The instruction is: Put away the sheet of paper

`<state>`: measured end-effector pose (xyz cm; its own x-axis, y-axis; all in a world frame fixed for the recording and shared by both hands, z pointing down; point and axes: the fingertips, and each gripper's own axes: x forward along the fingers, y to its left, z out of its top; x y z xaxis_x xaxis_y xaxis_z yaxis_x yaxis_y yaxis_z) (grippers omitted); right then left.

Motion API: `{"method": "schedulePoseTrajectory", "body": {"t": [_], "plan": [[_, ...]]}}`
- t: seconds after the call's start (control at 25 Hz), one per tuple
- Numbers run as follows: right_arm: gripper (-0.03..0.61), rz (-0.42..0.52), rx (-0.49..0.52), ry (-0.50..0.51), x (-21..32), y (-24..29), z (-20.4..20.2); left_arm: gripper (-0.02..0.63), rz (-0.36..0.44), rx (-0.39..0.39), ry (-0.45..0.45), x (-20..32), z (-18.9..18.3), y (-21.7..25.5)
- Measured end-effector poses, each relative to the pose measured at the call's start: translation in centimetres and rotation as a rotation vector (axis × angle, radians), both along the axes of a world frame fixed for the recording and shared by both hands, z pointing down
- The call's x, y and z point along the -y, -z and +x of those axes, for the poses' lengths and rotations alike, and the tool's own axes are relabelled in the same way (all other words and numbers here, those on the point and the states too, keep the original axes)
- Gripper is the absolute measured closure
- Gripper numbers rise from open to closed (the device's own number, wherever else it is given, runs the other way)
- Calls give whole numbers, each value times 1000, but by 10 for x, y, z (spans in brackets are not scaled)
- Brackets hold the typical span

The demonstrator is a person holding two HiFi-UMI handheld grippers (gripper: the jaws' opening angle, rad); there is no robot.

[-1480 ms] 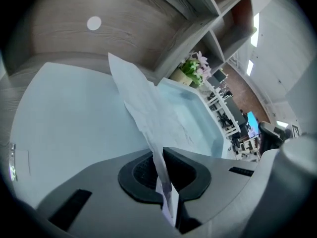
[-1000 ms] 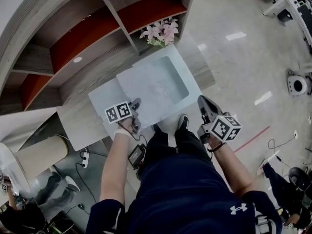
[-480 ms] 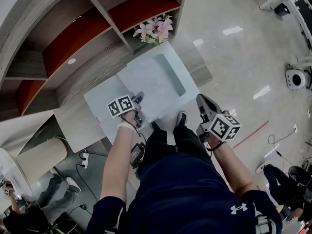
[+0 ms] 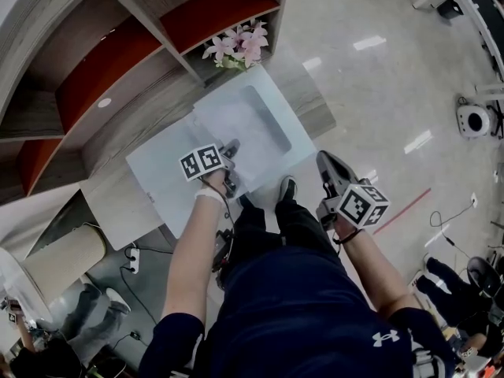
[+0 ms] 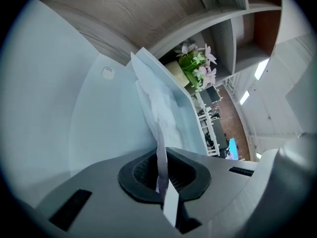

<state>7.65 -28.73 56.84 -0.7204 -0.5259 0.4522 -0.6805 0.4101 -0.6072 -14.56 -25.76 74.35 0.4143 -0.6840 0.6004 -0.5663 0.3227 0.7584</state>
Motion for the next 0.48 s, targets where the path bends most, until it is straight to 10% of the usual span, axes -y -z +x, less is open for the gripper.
{"method": "schedulePoseTrajectory", "body": {"t": [0.48], "plan": [[563,-3,2,13,0,1,5,595,2,10,-63,31,21,-2]]}}
